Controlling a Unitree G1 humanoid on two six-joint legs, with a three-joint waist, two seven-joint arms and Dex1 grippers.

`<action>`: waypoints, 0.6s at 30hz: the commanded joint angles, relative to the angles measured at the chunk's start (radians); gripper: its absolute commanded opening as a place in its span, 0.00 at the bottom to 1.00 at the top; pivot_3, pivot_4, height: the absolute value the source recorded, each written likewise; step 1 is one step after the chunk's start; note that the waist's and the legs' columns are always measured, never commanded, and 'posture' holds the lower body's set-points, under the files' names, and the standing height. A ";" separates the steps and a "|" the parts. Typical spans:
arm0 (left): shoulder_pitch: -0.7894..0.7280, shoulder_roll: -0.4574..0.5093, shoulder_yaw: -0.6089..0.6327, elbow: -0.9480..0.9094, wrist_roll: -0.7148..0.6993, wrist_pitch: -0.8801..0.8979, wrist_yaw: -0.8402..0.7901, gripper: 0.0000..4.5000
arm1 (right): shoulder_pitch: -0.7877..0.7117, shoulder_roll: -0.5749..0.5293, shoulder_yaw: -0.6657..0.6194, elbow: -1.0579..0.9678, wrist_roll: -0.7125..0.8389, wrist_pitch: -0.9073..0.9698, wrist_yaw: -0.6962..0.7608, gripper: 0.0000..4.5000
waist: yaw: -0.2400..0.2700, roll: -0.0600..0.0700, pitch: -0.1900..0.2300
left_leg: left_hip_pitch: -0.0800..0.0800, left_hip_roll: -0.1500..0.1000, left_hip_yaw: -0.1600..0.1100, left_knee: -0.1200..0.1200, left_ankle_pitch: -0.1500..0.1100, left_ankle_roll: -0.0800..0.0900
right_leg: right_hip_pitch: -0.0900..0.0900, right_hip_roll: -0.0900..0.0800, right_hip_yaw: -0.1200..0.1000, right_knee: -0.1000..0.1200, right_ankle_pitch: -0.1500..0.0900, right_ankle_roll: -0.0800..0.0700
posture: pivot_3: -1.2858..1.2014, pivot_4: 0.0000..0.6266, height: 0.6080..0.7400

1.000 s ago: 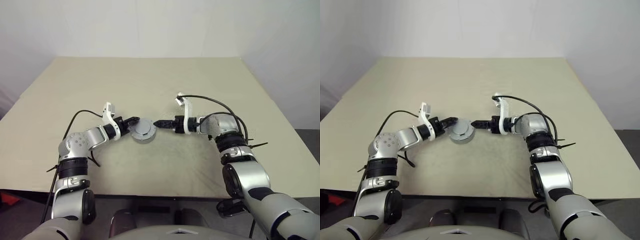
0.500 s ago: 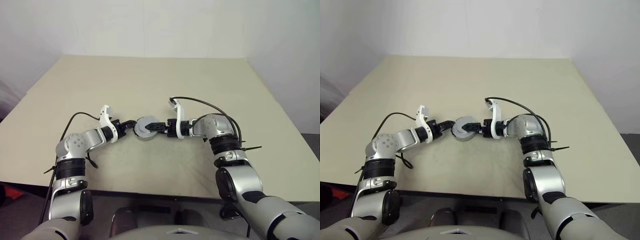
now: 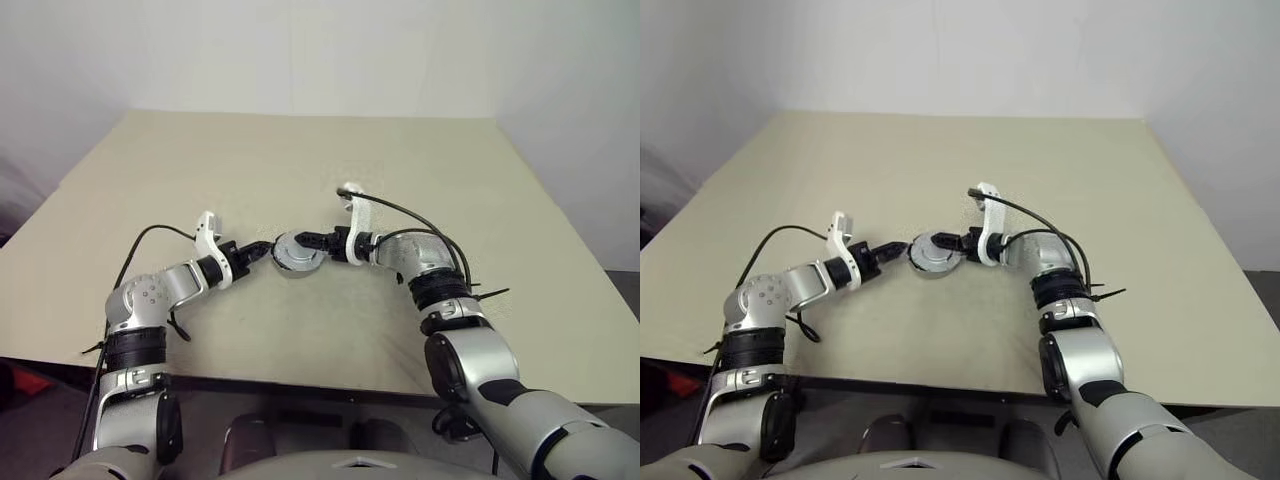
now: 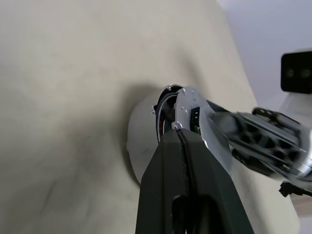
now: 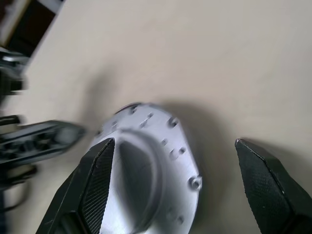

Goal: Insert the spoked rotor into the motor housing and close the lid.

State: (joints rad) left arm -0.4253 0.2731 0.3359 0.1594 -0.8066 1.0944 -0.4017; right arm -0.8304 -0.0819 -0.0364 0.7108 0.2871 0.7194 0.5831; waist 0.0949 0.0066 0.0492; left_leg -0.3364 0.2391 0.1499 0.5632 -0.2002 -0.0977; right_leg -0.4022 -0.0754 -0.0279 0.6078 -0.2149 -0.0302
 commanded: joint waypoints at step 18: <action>0.113 0.034 -0.045 -0.144 0.052 -0.180 -0.073 0.00 | 0.136 0.000 0.171 -0.139 -0.125 -0.692 0.309 0.99 | -0.018 -0.001 0.000 | -0.008 0.001 0.000 0.003 -0.002 0.003 | -0.004 0.001 -0.001 0.000 0.000 0.000 | 0.52 0.00 1.00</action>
State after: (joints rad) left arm -0.3093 0.2982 0.2925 0.0452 -0.7567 0.9354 -0.4632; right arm -0.6884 -0.0824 0.1226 0.6220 0.1585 0.0520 0.8626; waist 0.0769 0.0058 0.0495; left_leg -0.3443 0.2399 0.1496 0.5672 -0.2022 -0.0940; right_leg -0.4064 -0.0748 -0.0284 0.6078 -0.2149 -0.0302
